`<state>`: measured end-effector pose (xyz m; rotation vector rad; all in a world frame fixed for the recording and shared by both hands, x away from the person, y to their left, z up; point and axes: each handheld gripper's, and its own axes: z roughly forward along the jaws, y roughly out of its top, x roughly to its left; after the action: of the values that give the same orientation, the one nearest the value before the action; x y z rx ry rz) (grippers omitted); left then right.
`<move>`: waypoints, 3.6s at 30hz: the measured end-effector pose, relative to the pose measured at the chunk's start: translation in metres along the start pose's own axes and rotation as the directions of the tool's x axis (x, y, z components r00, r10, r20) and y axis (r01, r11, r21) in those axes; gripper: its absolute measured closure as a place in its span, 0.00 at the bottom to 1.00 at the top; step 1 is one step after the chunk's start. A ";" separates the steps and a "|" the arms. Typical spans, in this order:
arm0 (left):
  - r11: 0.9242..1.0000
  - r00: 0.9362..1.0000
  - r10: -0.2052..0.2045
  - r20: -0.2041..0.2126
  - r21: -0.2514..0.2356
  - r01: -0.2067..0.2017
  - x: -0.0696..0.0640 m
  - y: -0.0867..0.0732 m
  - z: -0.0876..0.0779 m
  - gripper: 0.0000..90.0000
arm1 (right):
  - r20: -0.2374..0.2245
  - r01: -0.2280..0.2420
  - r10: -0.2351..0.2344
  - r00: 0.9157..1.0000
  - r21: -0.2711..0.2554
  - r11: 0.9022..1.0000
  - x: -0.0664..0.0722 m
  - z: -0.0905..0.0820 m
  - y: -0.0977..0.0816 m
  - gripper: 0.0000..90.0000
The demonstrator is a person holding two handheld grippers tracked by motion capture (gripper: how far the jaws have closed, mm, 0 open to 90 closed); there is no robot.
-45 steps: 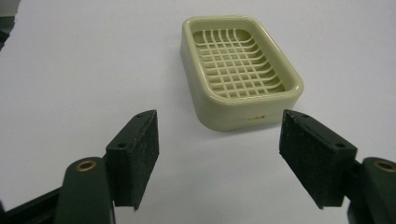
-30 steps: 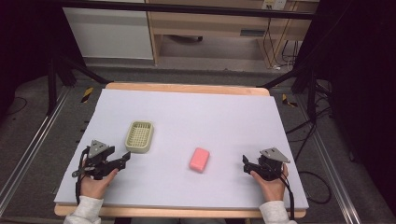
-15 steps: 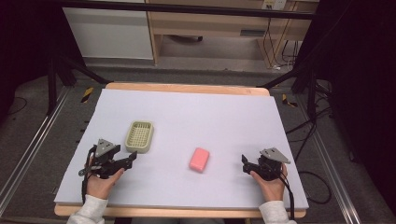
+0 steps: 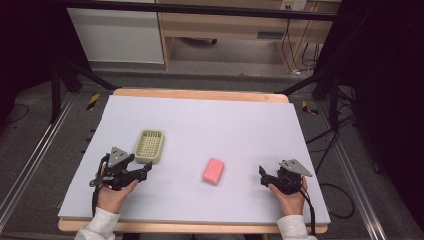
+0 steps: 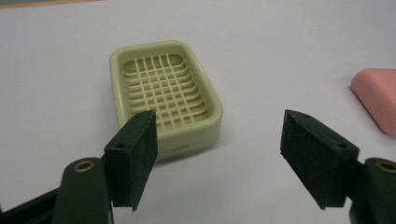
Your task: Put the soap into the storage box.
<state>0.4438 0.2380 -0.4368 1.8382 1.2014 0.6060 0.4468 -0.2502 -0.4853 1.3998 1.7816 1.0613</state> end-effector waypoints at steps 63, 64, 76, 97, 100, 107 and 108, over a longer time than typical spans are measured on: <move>0.992 0.980 0.114 0.164 0.042 -0.122 -0.105 0.054 0.066 0.28 | -0.006 0.026 -0.026 1.000 0.021 0.999 0.002 0.001 0.000 0.09; 0.992 0.980 0.114 0.164 0.042 -0.122 -0.105 0.054 0.066 0.28 | -0.006 0.026 -0.026 1.000 0.021 0.999 0.002 0.001 0.000 0.09; 0.988 0.972 0.131 0.196 0.059 -0.145 -0.123 0.056 0.075 0.28 | -0.006 0.029 -0.028 1.000 0.025 0.999 0.002 0.001 0.000 0.09; 0.972 0.957 0.166 0.240 0.126 -0.200 -0.150 0.056 0.096 0.27 | -0.011 0.032 -0.032 0.999 0.031 0.999 0.003 0.002 0.000 0.09; 0.971 0.956 0.165 0.242 0.132 -0.201 -0.151 0.056 0.097 0.26 | -0.011 0.032 -0.032 0.999 0.031 0.999 0.003 0.002 0.000 0.09; 0.966 0.958 0.163 0.236 0.157 -0.204 -0.157 0.055 0.103 0.26 | -0.013 0.033 -0.033 0.999 0.032 0.999 0.003 0.002 0.000 0.09; 0.966 0.958 0.163 0.236 0.157 -0.204 -0.157 0.055 0.103 0.26 | -0.013 0.033 -0.033 0.999 0.033 0.999 0.003 0.002 0.000 0.09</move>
<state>0.4823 0.0458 -0.4384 2.1259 0.9688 0.3893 0.4476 -0.2473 -0.4864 1.3811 1.8331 1.0302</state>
